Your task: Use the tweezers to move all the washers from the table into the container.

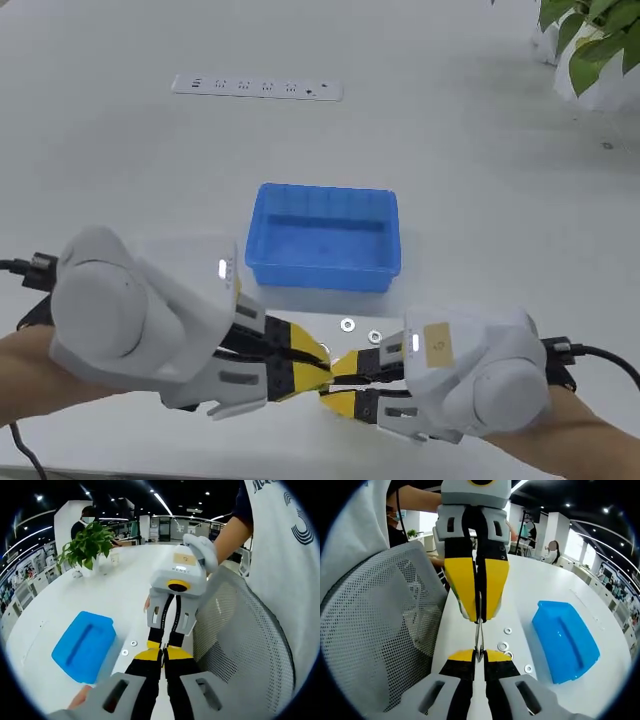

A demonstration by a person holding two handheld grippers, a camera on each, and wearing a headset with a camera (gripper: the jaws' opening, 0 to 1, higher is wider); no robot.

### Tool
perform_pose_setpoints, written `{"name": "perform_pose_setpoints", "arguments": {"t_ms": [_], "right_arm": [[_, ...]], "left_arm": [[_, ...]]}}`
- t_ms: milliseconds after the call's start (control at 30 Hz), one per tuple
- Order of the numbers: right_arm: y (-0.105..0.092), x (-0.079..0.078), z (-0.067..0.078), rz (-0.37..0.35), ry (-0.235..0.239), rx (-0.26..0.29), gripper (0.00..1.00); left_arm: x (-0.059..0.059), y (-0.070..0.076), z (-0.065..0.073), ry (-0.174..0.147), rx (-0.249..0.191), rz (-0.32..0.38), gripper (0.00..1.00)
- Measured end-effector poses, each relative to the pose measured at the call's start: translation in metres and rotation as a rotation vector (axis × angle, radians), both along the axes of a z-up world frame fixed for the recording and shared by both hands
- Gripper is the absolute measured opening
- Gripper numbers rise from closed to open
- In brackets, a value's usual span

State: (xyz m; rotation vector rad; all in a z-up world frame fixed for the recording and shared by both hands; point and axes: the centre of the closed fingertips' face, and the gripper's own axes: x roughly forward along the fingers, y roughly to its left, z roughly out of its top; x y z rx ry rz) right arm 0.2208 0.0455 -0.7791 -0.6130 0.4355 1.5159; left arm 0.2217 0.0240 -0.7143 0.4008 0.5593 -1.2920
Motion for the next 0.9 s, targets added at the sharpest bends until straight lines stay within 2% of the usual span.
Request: {"name": "perform_pose_setpoints", "arguments": {"t_ms": [67,167,267,433,567,667,900], "right_arm": [[0.0003,0.0001,0.0000,-0.004,-0.003,0.001,0.07],[0.0014,0.0011,0.0005,-0.014,-0.017,-0.001,0.09],[0.0016,0.0017,0.0006,-0.010,-0.022,-0.007,0.10],[0.0011,0.0000,0.0017,0.011,-0.027,-0.008,0.11],[0.0034,-0.0029,0.0070,0.032,-0.030,0.015,0.12],[0.0005,-0.0021,0.0039,0.060,-0.057,-0.020,0.11],[-0.0011,-0.0023,0.0039,0.058,-0.053,-0.013,0.10]], "left_arm": [[-0.0003,0.0011,-0.0001,-0.022,-0.001,-0.009,0.06],[-0.0001,0.0019,0.0004,-0.024,0.000,-0.010,0.05],[0.0008,0.0013,0.0006,-0.040,0.004,-0.019,0.05],[-0.0010,0.0004,0.0008,-0.044,0.007,-0.036,0.05],[-0.0023,-0.0008,0.0007,-0.048,0.012,-0.047,0.05],[-0.0014,-0.0016,0.0010,-0.046,0.016,-0.051,0.05],[-0.0006,-0.0049,0.0010,-0.047,0.041,-0.067,0.05]]}}
